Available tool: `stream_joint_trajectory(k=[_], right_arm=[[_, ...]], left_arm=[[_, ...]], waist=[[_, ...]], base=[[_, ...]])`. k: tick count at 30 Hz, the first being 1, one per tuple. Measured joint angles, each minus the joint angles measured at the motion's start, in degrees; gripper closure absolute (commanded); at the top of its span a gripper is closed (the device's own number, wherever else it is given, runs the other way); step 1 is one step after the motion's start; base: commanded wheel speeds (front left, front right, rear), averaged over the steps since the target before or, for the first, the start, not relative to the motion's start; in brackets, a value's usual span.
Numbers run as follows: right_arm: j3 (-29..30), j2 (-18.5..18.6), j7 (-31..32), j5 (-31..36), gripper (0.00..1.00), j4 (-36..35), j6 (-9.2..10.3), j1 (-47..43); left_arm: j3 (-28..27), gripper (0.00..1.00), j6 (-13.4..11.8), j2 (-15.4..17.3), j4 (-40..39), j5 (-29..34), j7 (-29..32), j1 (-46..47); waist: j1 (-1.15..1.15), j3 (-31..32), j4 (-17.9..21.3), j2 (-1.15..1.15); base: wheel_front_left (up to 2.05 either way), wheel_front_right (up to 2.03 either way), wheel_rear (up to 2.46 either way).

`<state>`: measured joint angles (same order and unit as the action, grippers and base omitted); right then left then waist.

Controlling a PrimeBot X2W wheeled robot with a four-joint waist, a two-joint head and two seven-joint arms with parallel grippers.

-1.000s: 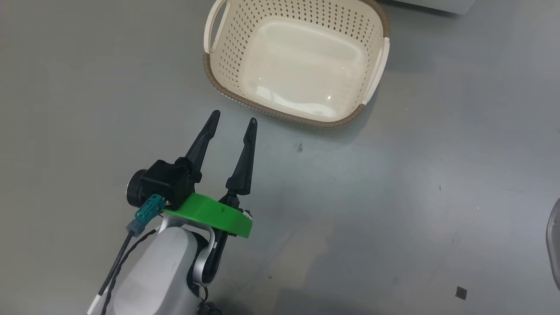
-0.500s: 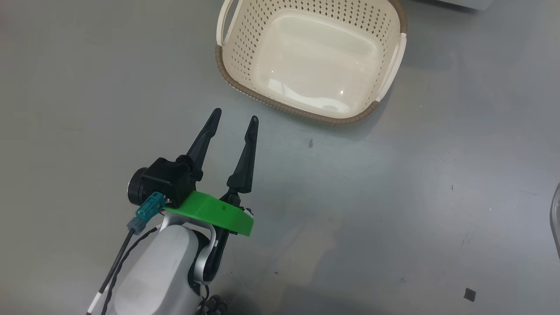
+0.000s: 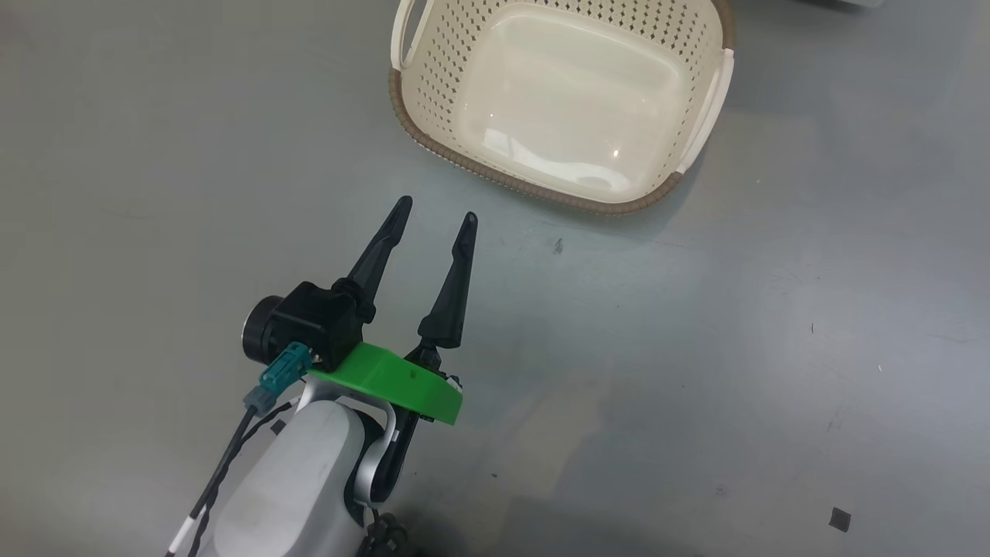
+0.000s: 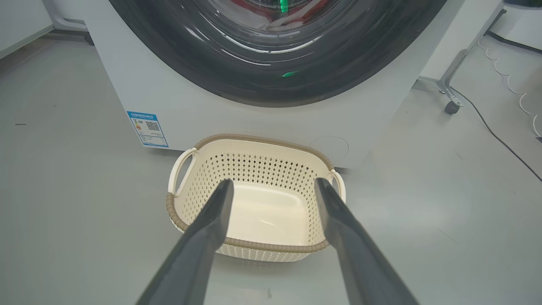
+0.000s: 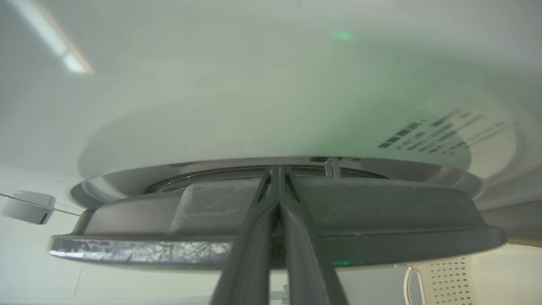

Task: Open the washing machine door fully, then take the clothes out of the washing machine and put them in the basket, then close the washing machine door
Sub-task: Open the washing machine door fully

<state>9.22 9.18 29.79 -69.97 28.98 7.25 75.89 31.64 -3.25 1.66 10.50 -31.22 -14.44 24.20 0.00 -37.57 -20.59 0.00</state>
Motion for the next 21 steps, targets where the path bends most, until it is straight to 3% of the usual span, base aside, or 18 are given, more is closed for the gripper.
stream_joint_trajectory(k=[21], right_arm=[[1.7,0.3,4.3,-2.5,1.0,6.3,0.07,4.0]], left_arm=[[0.3,0.0,-0.1,0.0,-0.5,-0.6,0.0,0.2]], waist=[[0.0,0.1,-0.7,0.0]], base=[[0.0,0.0,0.0]])
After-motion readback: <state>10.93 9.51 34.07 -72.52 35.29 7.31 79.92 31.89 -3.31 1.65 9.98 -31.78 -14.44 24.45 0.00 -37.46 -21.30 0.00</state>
